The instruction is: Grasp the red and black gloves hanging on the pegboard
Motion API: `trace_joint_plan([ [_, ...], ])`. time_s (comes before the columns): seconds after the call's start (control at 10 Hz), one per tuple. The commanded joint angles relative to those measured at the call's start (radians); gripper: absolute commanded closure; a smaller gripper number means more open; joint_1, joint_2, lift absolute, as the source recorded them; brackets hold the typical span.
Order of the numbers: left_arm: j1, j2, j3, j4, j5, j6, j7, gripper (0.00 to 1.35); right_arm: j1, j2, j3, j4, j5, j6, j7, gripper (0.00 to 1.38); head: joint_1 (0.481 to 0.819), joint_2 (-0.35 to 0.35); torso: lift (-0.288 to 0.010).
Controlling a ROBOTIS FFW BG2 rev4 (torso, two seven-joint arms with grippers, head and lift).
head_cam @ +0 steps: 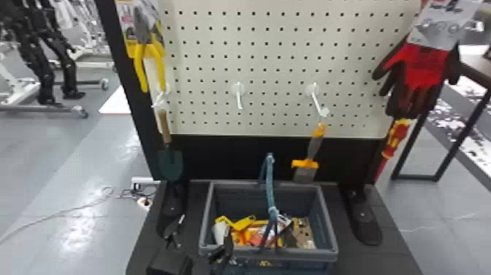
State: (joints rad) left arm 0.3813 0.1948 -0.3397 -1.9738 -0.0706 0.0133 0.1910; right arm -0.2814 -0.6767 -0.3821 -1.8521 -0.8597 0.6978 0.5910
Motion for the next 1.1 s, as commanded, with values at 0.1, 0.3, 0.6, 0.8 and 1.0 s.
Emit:
trace_joint_plan([
  [0.1,-0.010,0.000,-0.005,0.007,0.002,0.002,-0.004,0.36,-0.124,-0.063,0.155,0.054,-0.111,-0.004,-0.002,0.19,0.549,0.000,-0.100],
  [0.3,-0.019,0.000,-0.012,0.013,0.005,0.002,-0.008,0.37,-0.205,-0.090,0.249,0.091,-0.136,-0.004,-0.002,0.19,0.549,0.000,-0.100],
  [0.6,-0.036,-0.003,-0.022,0.030,0.011,-0.004,-0.010,0.37,-0.272,-0.092,0.324,0.117,-0.174,-0.018,0.000,0.20,0.549,0.000,-0.100],
  [0.8,-0.039,-0.011,-0.022,0.038,0.009,-0.009,-0.015,0.37,-0.285,-0.092,0.350,0.128,-0.174,-0.034,0.010,0.27,0.549,0.000,-0.100],
  [1.0,-0.041,-0.012,-0.022,0.039,0.009,-0.010,-0.018,0.37,-0.272,-0.086,0.350,0.134,-0.185,-0.032,0.012,0.85,0.549,0.000,-0.100],
])
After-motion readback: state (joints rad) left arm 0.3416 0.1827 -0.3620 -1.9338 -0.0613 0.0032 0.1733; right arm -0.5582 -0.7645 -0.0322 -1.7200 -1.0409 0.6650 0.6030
